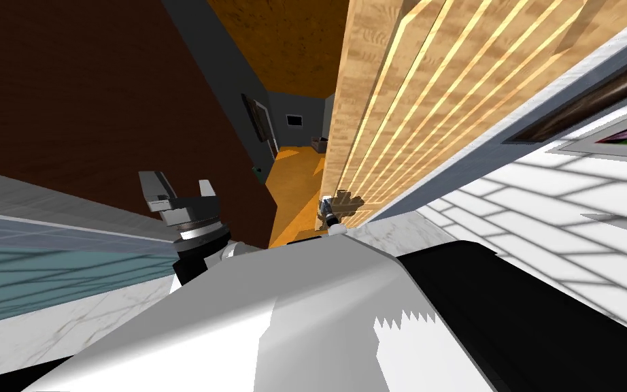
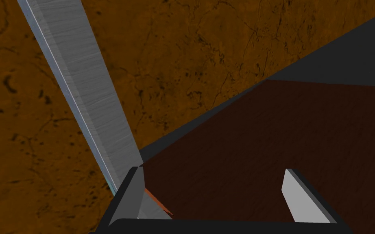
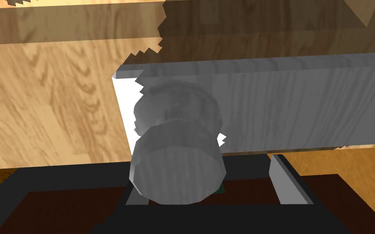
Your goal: Push the door open
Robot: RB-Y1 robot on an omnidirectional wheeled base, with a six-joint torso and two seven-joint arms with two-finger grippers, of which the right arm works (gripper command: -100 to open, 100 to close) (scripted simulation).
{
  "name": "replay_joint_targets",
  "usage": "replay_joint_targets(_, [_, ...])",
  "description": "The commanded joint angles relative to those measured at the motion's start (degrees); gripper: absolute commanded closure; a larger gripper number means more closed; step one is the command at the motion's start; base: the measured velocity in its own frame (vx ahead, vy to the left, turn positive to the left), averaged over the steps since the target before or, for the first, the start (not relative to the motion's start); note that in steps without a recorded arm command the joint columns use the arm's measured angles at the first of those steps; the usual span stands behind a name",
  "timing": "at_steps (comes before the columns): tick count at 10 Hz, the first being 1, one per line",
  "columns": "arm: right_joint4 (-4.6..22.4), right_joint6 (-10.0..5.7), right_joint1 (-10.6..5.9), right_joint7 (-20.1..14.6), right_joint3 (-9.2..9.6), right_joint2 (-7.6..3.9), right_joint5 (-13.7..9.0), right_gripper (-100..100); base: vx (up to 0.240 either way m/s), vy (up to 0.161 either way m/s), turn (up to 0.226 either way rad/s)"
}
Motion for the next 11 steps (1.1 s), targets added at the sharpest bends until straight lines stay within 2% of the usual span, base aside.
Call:
replay_joint_targets(1, [1.9,-0.39,0.30,0.0,0.57,0.08,0.1,100,0.000,0.032,0.138])
replay_joint_targets(2, [3.0,-1.25,0.72,0.0,0.94,-0.14,0.1,100,0.014,0.033,0.482])
replay_joint_targets(3, [3.5,-1.73,0.95,0.0,1.15,-0.27,0.1,100,0.033,0.019,0.081])
replay_joint_targets(4, [3.8,-2.14,0.33,2.2,0.91,-0.26,2.7,-100,-0.031,0.007,0.106])
replay_joint_targets(7, [4.6,-3.93,-0.53,4.8,0.82,-1.03,6.1,-100,-0.089,-0.017,0.049])
replay_joint_targets(11, [6.0,-7.35,-2.17,9.7,0.64,-2.43,12.5,-100,-0.100,0.006,0.072])
